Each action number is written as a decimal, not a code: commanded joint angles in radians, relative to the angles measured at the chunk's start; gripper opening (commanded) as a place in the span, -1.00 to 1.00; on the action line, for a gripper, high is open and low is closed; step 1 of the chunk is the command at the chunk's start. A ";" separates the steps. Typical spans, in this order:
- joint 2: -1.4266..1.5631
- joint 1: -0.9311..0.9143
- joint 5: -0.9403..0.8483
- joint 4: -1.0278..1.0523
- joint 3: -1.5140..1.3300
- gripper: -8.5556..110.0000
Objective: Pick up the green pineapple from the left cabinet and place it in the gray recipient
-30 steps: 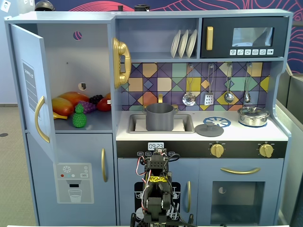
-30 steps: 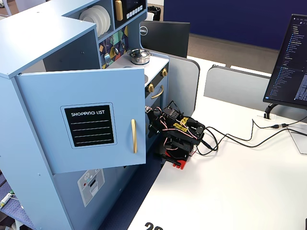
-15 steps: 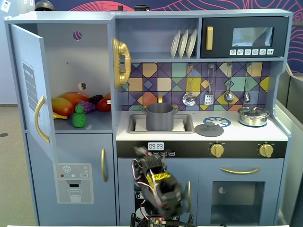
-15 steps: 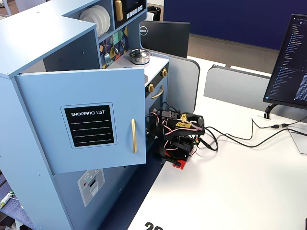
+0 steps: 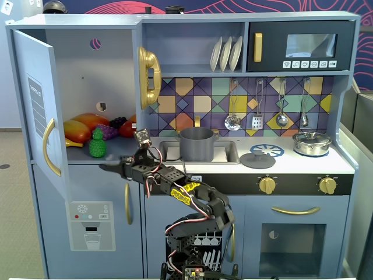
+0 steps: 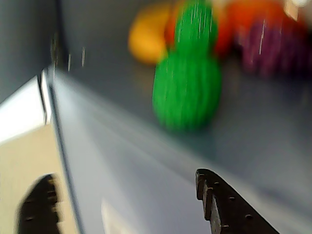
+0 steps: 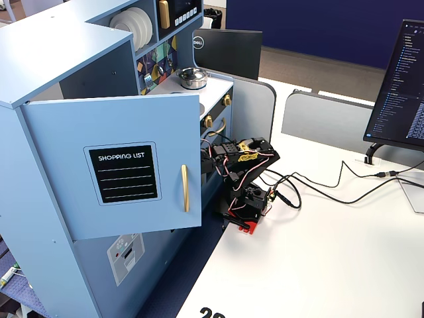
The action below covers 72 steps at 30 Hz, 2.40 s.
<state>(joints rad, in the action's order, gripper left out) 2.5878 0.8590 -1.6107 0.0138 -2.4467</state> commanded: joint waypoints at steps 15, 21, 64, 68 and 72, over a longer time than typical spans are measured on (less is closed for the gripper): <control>-0.344 -0.087 0.023 -0.233 0.285 -0.13; -0.437 -0.094 0.026 -0.255 0.350 -0.11; -0.730 0.003 0.008 -0.169 0.729 -0.86; -0.414 0.087 -0.008 -0.012 0.577 -0.86; -0.075 0.094 -0.032 0.166 0.439 -0.86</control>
<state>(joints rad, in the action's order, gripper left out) 2.1614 0.9449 -1.6214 0.0552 -1.9512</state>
